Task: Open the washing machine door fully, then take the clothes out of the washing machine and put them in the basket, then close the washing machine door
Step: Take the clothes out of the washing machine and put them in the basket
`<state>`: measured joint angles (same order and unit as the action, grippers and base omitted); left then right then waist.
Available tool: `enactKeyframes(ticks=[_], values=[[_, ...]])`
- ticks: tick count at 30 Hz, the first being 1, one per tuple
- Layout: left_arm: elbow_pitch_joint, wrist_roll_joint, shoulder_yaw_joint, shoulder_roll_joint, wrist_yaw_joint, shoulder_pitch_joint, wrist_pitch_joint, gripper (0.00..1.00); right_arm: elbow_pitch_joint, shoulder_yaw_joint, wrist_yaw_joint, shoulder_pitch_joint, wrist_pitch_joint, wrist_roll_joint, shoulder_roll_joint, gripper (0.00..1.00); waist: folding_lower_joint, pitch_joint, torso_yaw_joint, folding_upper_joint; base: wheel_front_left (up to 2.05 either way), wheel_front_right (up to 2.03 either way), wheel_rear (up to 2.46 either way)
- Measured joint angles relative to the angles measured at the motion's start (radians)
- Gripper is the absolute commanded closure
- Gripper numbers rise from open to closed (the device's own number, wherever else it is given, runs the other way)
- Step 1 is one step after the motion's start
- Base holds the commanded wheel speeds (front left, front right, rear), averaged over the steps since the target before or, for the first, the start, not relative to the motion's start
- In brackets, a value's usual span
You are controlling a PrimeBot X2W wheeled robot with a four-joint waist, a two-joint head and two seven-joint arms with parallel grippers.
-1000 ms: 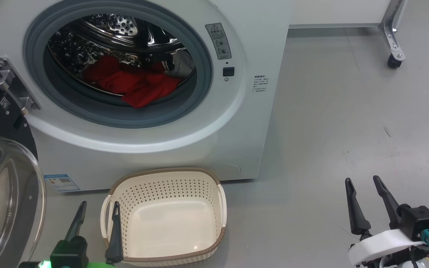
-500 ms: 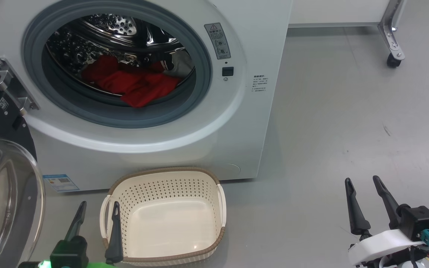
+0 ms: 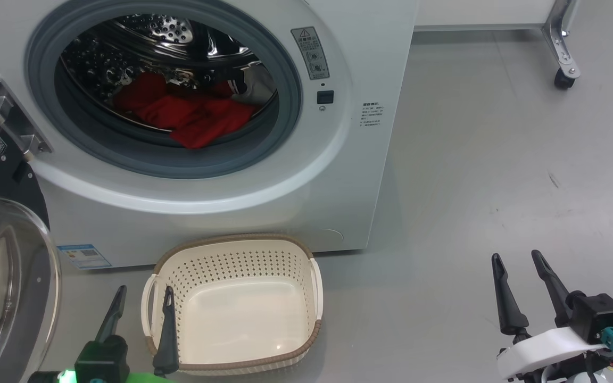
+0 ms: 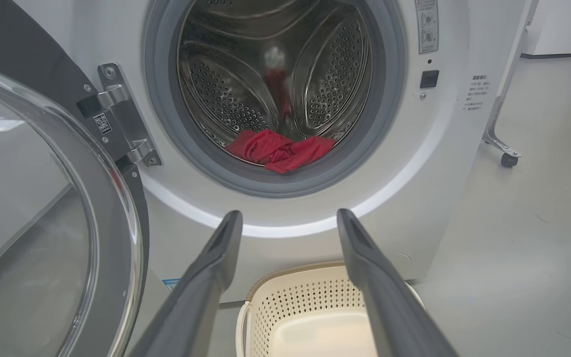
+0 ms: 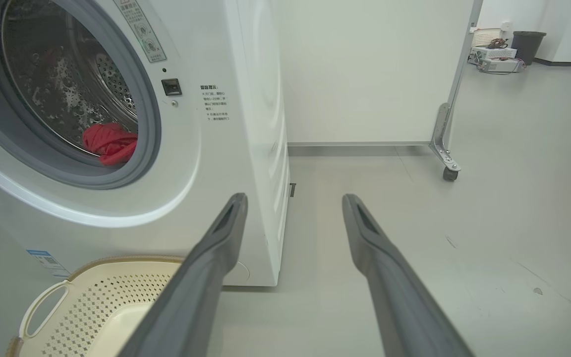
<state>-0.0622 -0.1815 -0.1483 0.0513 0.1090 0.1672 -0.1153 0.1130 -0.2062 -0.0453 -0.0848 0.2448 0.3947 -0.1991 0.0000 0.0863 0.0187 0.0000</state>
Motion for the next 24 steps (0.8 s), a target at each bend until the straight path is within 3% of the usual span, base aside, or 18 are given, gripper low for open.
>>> enactKeyframes(ticks=[16,24], values=[[0.07,-0.039,-0.019,-0.001,-0.044,-0.163,0.036,0.0,-0.035,-0.019,0.018,0.038,0.0,-0.001,0.0,0.0,0.0,0.092,-0.023,0.0,0.0,0.0,0.0],[0.159,-0.074,-0.016,-0.001,-0.075,-0.317,0.116,0.0,-0.052,-0.024,0.035,0.079,0.001,-0.001,0.002,0.0,0.0,0.17,-0.059,0.0,0.0,0.0,0.0]])
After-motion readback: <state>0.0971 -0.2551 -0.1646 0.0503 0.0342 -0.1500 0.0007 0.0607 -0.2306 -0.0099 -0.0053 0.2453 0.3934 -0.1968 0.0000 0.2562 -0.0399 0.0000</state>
